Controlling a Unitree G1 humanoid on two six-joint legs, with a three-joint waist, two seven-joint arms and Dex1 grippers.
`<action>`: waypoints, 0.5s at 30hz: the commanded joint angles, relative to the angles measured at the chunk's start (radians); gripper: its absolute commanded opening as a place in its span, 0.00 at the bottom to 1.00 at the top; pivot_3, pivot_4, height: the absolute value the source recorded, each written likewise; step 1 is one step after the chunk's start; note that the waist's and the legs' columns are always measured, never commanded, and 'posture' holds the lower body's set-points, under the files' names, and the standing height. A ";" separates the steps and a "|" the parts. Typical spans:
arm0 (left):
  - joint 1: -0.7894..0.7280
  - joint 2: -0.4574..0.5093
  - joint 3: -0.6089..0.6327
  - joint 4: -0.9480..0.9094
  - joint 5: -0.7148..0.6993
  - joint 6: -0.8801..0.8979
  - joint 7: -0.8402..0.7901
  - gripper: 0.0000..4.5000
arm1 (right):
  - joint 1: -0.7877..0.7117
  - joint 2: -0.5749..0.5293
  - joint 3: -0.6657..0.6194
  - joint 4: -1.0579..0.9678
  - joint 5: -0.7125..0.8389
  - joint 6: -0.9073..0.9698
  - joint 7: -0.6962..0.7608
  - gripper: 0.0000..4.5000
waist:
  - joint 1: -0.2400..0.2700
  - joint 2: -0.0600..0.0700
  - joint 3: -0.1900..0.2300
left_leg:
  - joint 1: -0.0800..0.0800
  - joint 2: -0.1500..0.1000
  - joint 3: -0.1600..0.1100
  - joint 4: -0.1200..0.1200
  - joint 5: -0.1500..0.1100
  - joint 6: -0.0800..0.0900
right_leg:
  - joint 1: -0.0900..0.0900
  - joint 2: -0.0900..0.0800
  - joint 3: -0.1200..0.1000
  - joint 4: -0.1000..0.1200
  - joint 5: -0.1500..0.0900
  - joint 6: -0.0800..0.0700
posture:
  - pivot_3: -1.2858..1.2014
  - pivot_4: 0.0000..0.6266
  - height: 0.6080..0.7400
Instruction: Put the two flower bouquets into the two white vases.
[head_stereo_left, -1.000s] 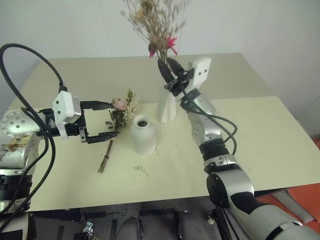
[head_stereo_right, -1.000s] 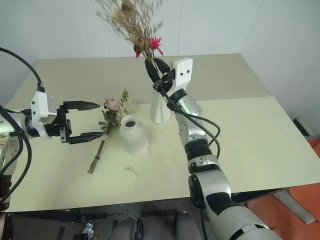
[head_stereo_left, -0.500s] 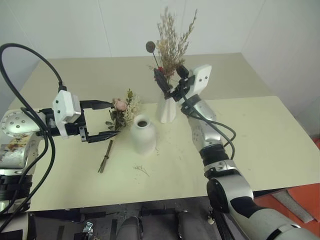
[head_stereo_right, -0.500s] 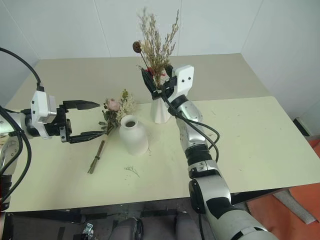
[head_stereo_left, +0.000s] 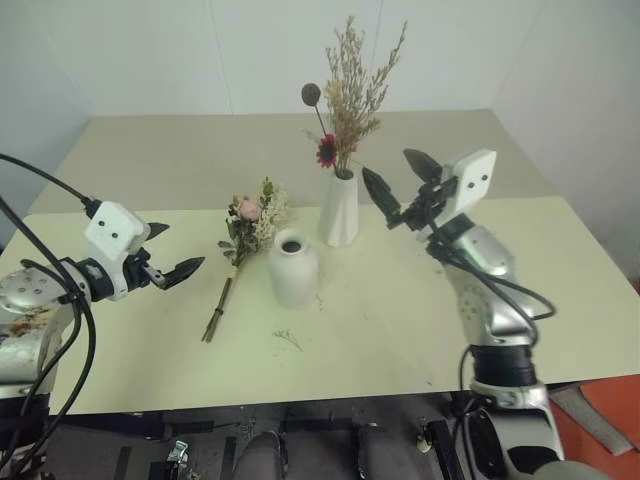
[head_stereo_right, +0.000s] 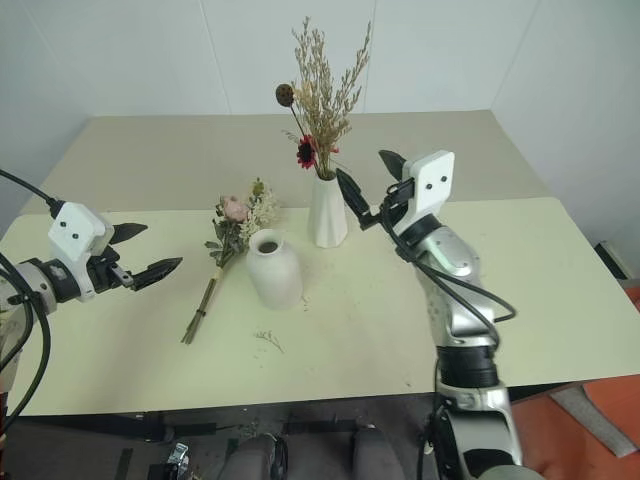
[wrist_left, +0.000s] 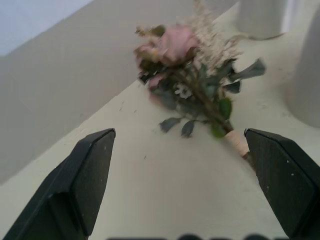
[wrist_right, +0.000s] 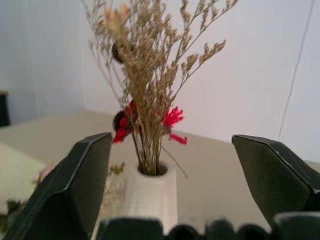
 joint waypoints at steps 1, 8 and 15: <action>-0.107 -0.012 -0.023 -0.037 -0.041 0.189 0.075 1.00 | 0.046 -0.146 0.026 -0.222 -0.008 0.183 0.044 1.00 | 0.012 0.000 0.000 | 0.000 0.000 0.002 0.000 0.000 0.000 | 0.001 0.000 -0.001 -0.001 0.000 0.000 | 0.52 0.24 1.00; -0.404 -0.005 -0.229 0.078 -0.084 0.517 0.029 1.00 | 0.118 -0.308 -0.008 -0.442 0.065 0.386 0.084 1.00 | 0.021 -0.001 -0.001 | 0.000 -0.001 0.003 0.001 0.000 0.000 | 0.002 0.001 -0.001 -0.003 0.000 0.000 | 0.52 0.24 1.00; -0.597 0.001 -0.483 0.229 -0.041 0.652 -0.040 1.00 | 0.129 -0.310 -0.026 -0.532 0.098 0.537 0.021 1.00 | 0.022 -0.002 -0.001 | -0.001 -0.001 0.003 0.001 0.000 0.000 | 0.002 0.001 -0.001 -0.003 0.000 0.000 | 0.52 0.24 1.00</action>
